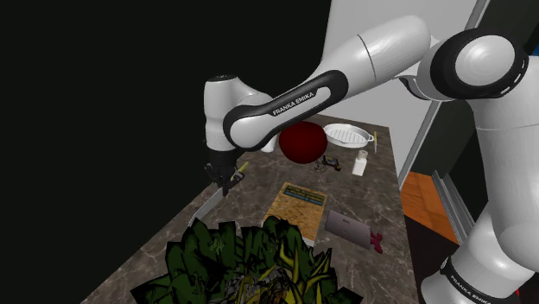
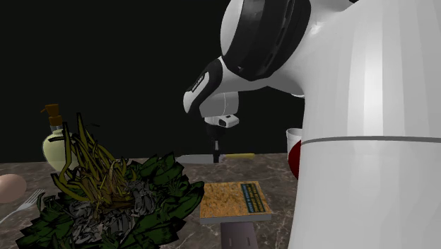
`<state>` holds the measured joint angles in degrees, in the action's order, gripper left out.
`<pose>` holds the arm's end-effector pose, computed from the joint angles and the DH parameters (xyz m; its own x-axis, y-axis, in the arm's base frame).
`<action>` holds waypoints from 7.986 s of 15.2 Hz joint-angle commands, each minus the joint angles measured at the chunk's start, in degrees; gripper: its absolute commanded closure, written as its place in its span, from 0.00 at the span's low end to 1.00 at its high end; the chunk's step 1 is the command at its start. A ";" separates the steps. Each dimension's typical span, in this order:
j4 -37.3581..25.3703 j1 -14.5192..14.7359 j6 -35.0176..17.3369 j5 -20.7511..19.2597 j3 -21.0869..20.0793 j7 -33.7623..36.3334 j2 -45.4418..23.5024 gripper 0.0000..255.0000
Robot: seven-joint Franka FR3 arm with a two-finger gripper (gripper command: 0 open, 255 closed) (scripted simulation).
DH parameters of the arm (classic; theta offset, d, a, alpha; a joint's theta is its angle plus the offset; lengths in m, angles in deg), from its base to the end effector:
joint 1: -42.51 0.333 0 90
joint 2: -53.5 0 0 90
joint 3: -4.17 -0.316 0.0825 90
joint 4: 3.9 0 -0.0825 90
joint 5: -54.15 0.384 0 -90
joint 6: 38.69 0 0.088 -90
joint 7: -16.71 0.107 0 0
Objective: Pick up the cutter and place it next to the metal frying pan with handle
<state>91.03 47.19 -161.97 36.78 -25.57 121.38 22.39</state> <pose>0.5888 0.3364 0.3298 0.4279 -0.9038 -0.0099 -0.9035 -0.4274 -0.0319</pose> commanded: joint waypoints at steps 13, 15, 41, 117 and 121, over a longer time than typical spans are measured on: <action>-3.16 -0.59 6.01 2.05 -1.24 -1.26 3.21 1.00; -3.97 -0.65 7.28 2.40 -1.44 -1.49 3.73 1.00; 25.12 -17.21 4.45 20.14 1.23 -25.33 34.41 1.00; 47.69 -36.47 -3.38 17.33 36.54 -78.30 47.49 0.00; 47.69 -36.47 -3.38 17.33 36.54 -78.30 47.49 0.00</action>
